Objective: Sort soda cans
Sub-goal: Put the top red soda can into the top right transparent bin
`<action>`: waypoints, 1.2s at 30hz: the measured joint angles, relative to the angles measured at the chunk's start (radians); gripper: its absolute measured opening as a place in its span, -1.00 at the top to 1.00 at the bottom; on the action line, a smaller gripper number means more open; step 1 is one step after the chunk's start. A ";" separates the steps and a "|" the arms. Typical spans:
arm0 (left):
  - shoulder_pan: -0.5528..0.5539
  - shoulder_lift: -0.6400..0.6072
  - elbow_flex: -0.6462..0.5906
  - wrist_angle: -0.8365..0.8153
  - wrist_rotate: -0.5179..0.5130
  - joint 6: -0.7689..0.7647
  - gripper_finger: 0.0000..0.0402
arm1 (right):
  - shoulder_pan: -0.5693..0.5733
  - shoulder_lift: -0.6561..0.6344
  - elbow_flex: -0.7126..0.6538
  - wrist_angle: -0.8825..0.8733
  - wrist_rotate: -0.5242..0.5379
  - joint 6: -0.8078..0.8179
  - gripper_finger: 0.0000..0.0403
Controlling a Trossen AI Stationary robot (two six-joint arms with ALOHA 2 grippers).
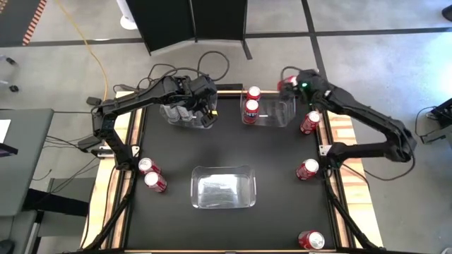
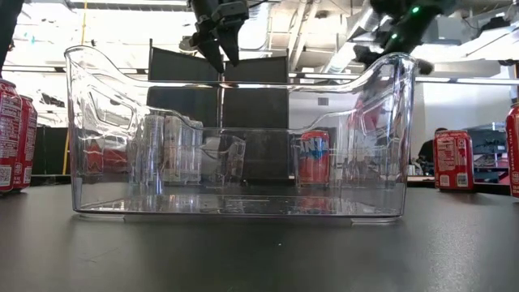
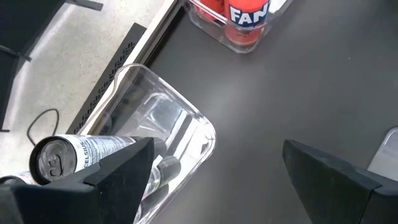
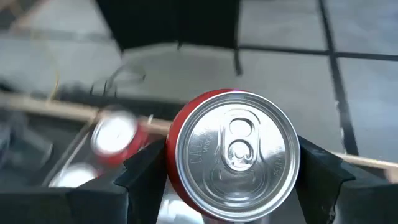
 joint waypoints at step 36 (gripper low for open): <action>-0.002 0.000 0.000 0.019 -0.042 -0.132 -0.75 | -0.002 0.462 0.000 0.243 -0.228 -0.333 -0.82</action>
